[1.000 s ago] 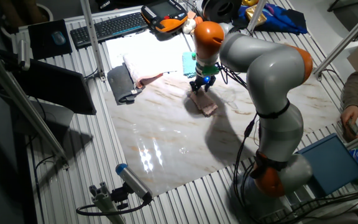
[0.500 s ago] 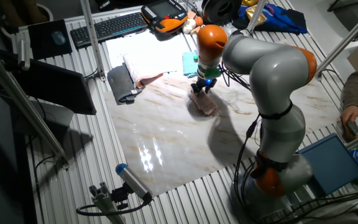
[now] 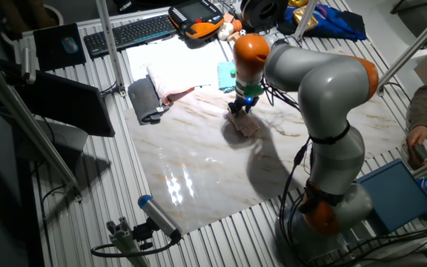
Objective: Clean the table with a cloth
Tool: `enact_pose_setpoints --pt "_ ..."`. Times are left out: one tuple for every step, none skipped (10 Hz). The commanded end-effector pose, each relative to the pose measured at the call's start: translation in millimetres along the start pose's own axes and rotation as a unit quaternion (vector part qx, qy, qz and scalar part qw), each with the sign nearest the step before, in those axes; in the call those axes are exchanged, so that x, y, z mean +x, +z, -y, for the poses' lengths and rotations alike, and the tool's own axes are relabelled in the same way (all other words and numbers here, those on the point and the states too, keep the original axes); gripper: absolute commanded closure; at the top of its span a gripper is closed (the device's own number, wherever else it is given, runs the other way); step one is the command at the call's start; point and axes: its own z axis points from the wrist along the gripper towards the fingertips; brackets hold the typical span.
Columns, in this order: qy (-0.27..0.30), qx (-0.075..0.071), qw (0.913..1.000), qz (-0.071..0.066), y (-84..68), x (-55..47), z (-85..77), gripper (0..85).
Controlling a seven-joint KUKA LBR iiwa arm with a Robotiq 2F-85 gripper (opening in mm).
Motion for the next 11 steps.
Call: enact_pose_setpoints --pt "0.000 0.004 1.0000 0.007 4.8 1.0 -1.3 34.0" --pt "0.002 0.007 0.9999 0.014 10.9 1.5 -3.6 34.0" --pt "-0.008 0.007 0.9999 0.012 14.3 -1.9 -2.8 34.0" --pt "-0.015 0.007 0.9998 0.012 15.4 -4.4 -0.6 51.0" --pt "-0.027 0.011 0.9996 0.008 15.7 -6.8 1.9 68.0" --pt "-0.034 0.007 0.9994 0.001 15.5 -8.8 4.2 85.0" --pt "-0.041 0.007 0.9991 0.000 14.9 -10.2 6.7 85.0" --pt "-0.045 0.013 0.9989 0.003 14.5 -10.9 9.1 85.0" --pt "-0.048 0.018 0.9986 0.008 14.1 -11.5 12.3 85.0" --pt "-0.053 0.025 0.9982 0.013 14.2 -12.2 17.0 85.0" --pt "-0.058 0.030 0.9977 0.019 14.4 -13.9 22.8 85.0"
